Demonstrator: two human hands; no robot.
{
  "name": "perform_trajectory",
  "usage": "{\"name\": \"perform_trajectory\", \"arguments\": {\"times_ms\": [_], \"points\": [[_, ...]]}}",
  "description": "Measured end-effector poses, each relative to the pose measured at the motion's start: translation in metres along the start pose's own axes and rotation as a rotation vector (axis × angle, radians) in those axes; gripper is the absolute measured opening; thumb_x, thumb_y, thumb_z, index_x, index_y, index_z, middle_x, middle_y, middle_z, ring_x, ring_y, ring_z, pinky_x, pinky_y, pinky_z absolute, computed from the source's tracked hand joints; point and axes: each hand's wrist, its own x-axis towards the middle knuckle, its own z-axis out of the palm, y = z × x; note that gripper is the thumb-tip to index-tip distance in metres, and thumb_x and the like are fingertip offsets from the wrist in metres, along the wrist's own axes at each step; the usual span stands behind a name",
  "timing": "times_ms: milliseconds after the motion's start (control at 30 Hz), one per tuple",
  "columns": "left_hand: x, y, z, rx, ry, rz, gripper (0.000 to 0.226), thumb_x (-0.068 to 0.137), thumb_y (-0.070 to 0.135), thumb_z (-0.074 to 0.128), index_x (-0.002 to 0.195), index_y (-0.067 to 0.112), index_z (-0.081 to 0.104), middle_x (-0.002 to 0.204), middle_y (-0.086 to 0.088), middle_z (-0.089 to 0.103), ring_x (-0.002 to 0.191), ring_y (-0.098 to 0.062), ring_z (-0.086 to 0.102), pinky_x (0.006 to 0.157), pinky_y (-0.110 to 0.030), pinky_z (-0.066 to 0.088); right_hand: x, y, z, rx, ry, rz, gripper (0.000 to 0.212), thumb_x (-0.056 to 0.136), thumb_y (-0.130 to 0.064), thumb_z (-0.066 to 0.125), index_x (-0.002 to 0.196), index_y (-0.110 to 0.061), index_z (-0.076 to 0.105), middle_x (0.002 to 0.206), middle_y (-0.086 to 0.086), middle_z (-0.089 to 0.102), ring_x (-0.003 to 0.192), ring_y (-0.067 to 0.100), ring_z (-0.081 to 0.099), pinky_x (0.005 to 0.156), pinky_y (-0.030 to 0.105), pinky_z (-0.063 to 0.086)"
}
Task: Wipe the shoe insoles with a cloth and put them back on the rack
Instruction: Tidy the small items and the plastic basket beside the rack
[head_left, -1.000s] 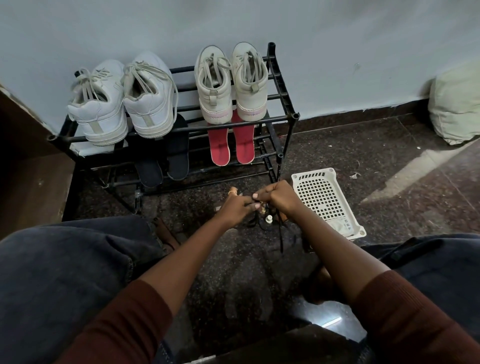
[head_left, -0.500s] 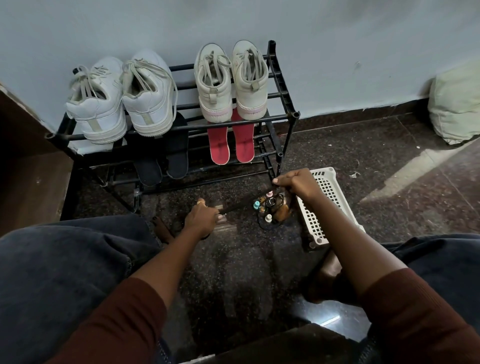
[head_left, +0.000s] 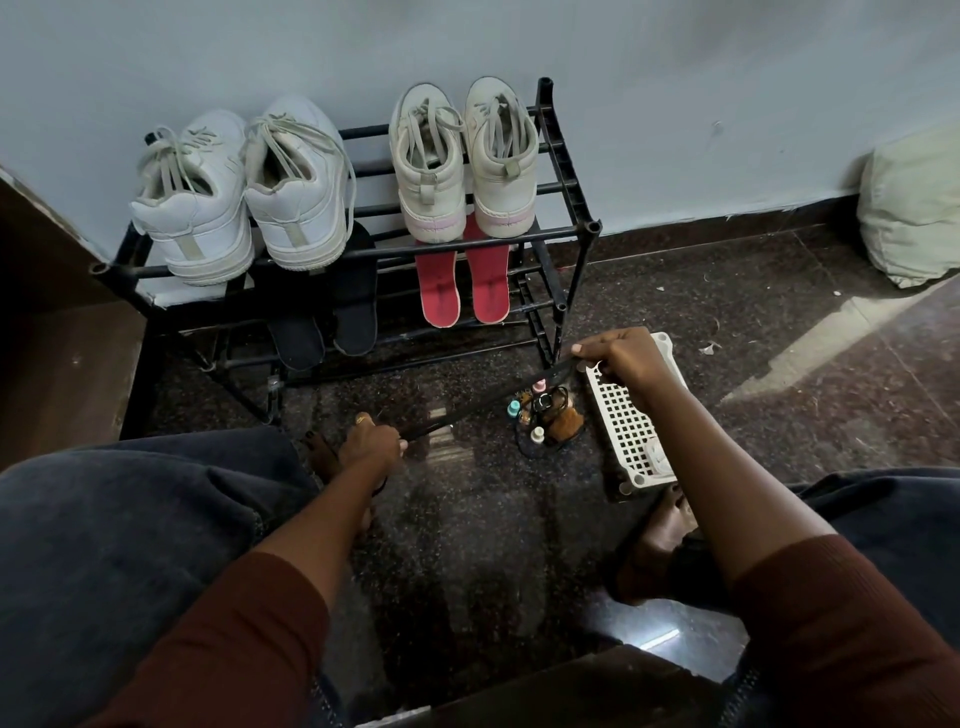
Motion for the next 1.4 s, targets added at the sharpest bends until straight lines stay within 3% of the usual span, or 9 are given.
{"name": "perform_trajectory", "arguments": {"times_ms": [200, 367, 533, 667, 1033, 1133, 1200, 1300, 1400], "points": [[-0.002, 0.01, 0.0, -0.031, -0.042, 0.044, 0.041, 0.094, 0.042, 0.05, 0.114, 0.009, 0.063, 0.135, -0.018, 0.046, 0.127, -0.034, 0.037, 0.101, -0.037, 0.038, 0.005, 0.007, 0.007, -0.184, -0.016, -0.072, 0.008, 0.075, -0.004, 0.071, 0.082, -0.001, 0.072, 0.053, -0.004, 0.065, 0.042, 0.002, 0.051, 0.045, 0.013, 0.039], [-0.031, 0.061, -0.015, -0.301, -0.124, 0.307, 0.062, 0.088, 0.042, 0.061, 0.142, 0.018, 0.042, 0.151, -0.03, 0.016, 0.142, -0.035, 0.017, 0.111, -0.03, 0.024, 0.0, 0.003, 0.034, -0.501, -0.261, -0.162, 0.011, 0.077, -0.014, 0.072, 0.083, -0.005, 0.074, 0.081, 0.008, 0.071, 0.061, 0.003, 0.06, 0.06, 0.016, 0.044], [-0.06, 0.106, -0.026, -0.514, -0.178, 0.514, 0.043, 0.088, 0.028, 0.064, 0.128, 0.013, 0.058, 0.154, -0.029, -0.002, 0.145, -0.032, 0.012, 0.11, -0.03, 0.023, -0.011, 0.001, 0.058, -0.684, -0.34, -0.224, 0.009, 0.08, -0.012, 0.068, 0.084, -0.007, 0.074, 0.08, 0.007, 0.07, 0.072, 0.009, 0.059, 0.06, 0.016, 0.043], [-0.059, 0.108, -0.022, -0.568, -0.151, 0.526, 0.029, 0.095, 0.021, 0.054, 0.118, 0.008, 0.065, 0.15, -0.027, 0.025, 0.145, -0.03, 0.003, 0.104, -0.024, 0.022, -0.012, -0.001, 0.054, -0.62, -0.331, -0.213, 0.006, 0.078, -0.011, 0.071, 0.08, -0.006, 0.073, 0.067, 0.002, 0.064, 0.059, 0.001, 0.054, 0.049, 0.003, 0.039], [-0.041, 0.088, -0.005, -0.504, -0.18, 0.447, 0.025, 0.096, 0.023, 0.052, 0.089, 0.006, 0.069, 0.115, -0.022, 0.063, 0.144, -0.032, 0.007, 0.101, -0.027, 0.025, -0.006, -0.004, 0.041, -0.591, -0.301, -0.135, 0.005, 0.079, -0.004, 0.069, 0.082, -0.002, 0.072, 0.064, 0.007, 0.063, 0.05, 0.01, 0.055, 0.046, 0.014, 0.047], [-0.043, 0.085, -0.008, -0.555, -0.138, 0.491, 0.022, 0.093, 0.027, 0.058, 0.112, 0.016, 0.058, 0.13, -0.014, 0.054, 0.139, -0.027, 0.025, 0.105, -0.033, 0.025, -0.007, -0.005, 0.041, -0.609, -0.267, -0.175, 0.01, 0.083, -0.005, 0.066, 0.09, 0.0, 0.071, 0.07, 0.012, 0.065, 0.041, -0.001, 0.053, 0.045, 0.009, 0.044], [-0.052, 0.087, -0.014, -0.782, -0.151, 0.521, 0.052, 0.093, 0.021, 0.059, 0.137, 0.025, 0.032, 0.143, 0.0, 0.032, 0.128, -0.013, 0.029, 0.103, -0.034, 0.029, -0.006, -0.006, 0.042, -0.755, -0.225, -0.276, 0.013, 0.084, -0.009, 0.066, 0.093, -0.004, 0.073, 0.082, 0.013, 0.07, 0.055, 0.002, 0.058, 0.055, 0.009, 0.043], [-0.056, 0.094, -0.02, -1.0, -0.135, 0.405, 0.063, 0.099, 0.015, 0.044, 0.147, 0.028, 0.007, 0.11, 0.005, 0.043, 0.094, -0.007, 0.046, 0.088, -0.031, 0.034, -0.005, -0.008, 0.044, -0.918, -0.209, -0.35, 0.016, 0.086, -0.007, 0.061, 0.098, -0.007, 0.073, 0.097, 0.015, 0.07, 0.09, 0.023, 0.063, 0.078, 0.025, 0.048], [-0.05, 0.1, -0.02, -0.953, -0.114, 0.322, 0.037, 0.099, 0.019, 0.036, 0.137, 0.021, 0.038, 0.091, 0.001, 0.048, 0.084, -0.017, 0.047, 0.075, -0.03, 0.036, -0.009, -0.009, 0.048, -1.002, -0.279, -0.362, 0.018, 0.087, -0.003, 0.056, 0.097, -0.004, 0.071, 0.098, 0.017, 0.069, 0.095, 0.028, 0.061, 0.08, 0.029, 0.047]]}}
